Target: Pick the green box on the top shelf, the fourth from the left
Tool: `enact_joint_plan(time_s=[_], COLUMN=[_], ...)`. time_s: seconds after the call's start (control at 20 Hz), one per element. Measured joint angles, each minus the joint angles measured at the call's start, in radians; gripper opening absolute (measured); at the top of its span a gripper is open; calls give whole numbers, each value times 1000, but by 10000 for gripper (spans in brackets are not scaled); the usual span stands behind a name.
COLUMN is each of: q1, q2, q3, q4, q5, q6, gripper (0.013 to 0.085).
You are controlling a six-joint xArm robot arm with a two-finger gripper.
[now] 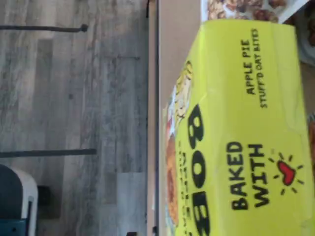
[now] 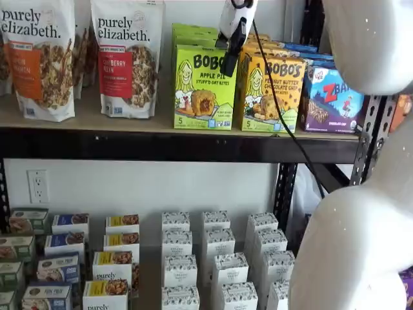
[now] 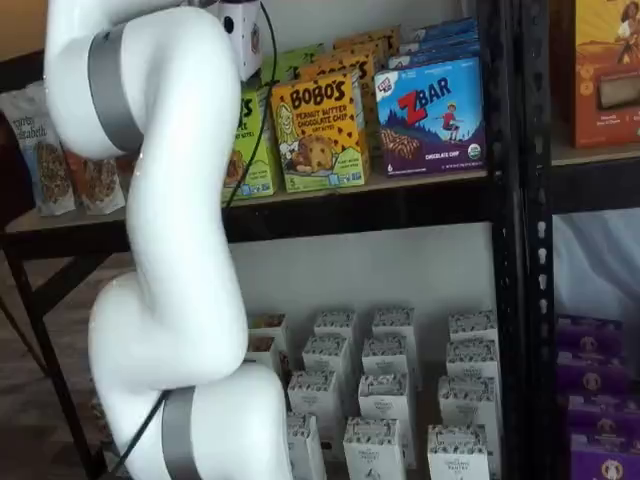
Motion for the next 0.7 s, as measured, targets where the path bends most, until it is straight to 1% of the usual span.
enact_joint_plan(time_s=[0.2, 0.7], q1=[12, 25], q2=[-3, -57], q3=[3, 77], q4=[-15, -14], q5=[17, -49], q6=[10, 19], gripper=[850, 850])
